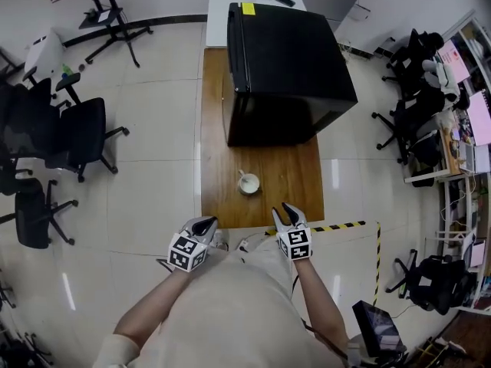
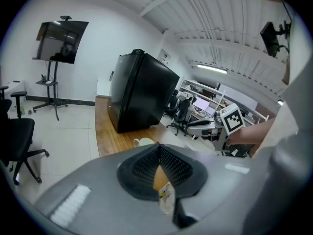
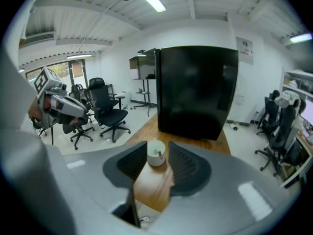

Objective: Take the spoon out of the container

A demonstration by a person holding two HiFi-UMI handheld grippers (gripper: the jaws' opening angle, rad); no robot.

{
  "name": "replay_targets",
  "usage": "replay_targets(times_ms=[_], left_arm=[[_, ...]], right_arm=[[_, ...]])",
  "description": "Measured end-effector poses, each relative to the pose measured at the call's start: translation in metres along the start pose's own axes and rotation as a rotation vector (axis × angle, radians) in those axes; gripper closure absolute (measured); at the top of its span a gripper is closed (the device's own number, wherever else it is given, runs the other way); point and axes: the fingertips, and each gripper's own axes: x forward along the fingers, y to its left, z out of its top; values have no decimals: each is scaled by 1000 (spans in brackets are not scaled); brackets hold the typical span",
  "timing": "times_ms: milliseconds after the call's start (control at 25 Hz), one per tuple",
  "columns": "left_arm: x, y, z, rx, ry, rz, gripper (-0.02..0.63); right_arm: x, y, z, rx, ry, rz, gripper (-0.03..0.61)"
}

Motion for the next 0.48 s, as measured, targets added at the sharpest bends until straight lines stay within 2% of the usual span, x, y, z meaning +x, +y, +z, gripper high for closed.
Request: replay_targets(times_ms=[280, 480], left_arm=[[4, 21, 26, 70, 0, 32, 624], [1, 23, 45, 87, -9, 59, 624]], right_arm=[[65, 0, -20, -42, 57, 53, 443], [106, 1, -33, -77, 148, 108, 454]])
